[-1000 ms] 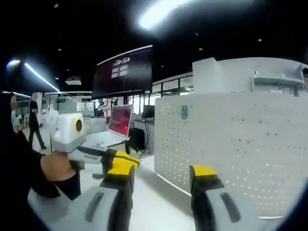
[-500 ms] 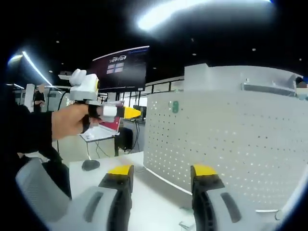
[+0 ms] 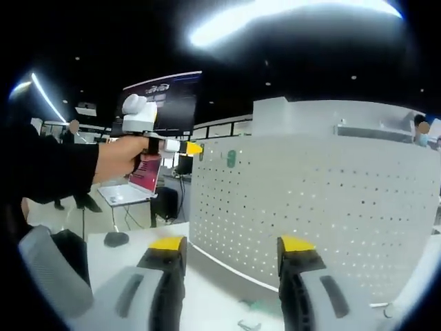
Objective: Insert the hook assembly into the mounting plate slot until the hook locks in place.
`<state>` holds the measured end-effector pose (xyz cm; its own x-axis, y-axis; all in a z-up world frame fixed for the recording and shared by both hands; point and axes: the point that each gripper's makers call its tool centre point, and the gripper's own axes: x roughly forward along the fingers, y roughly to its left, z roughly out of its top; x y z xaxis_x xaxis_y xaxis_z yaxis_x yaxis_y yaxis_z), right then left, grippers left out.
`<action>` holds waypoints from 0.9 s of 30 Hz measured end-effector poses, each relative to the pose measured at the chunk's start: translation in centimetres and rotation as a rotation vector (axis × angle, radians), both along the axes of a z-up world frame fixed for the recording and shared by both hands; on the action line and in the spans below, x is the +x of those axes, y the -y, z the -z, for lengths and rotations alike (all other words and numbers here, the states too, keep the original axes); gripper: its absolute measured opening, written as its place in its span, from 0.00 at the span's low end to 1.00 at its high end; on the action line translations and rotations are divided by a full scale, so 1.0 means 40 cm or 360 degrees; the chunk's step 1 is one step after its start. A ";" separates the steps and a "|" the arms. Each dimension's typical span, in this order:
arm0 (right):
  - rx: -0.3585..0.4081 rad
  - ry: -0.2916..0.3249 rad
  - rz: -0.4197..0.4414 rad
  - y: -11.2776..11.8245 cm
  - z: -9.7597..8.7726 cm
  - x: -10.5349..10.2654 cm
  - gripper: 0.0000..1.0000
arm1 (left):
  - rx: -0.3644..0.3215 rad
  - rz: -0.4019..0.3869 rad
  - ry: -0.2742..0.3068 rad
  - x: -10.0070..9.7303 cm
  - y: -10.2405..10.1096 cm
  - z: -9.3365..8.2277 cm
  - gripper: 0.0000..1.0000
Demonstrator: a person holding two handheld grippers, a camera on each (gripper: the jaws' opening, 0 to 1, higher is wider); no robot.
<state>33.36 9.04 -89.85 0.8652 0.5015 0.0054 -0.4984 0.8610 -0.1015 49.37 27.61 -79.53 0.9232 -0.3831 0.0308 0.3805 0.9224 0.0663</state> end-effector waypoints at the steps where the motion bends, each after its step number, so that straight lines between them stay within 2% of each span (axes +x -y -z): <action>1: 0.0003 0.0001 0.0000 0.001 -0.001 0.000 0.52 | -0.0012 -0.0003 -0.0003 0.008 0.000 -0.001 0.02; 7: 0.0020 -0.0010 0.0003 0.006 0.001 0.006 0.53 | -0.0002 -0.0044 -0.0023 0.061 0.005 0.013 0.02; 11: 0.0026 -0.0015 0.0010 0.010 0.002 0.009 0.54 | -0.0010 -0.0086 -0.0016 0.090 -0.012 0.020 0.02; 15: 0.0028 -0.0033 0.0013 0.013 0.010 0.017 0.54 | -0.0062 -0.0093 -0.0022 0.107 -0.015 0.022 0.02; 20: 0.0024 -0.0046 0.0004 0.007 0.016 0.018 0.54 | -0.0041 -0.0092 0.0024 0.115 -0.008 0.012 0.02; 27: 0.0023 -0.0060 0.0013 0.011 0.024 0.020 0.54 | -0.0020 -0.0089 0.0038 0.131 -0.005 0.016 0.02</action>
<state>34.16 8.60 -90.81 0.8688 0.4947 -0.0204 -0.4948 0.8661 -0.0702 54.62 27.83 -80.17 0.9421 -0.3304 0.0578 0.3268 0.9430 0.0632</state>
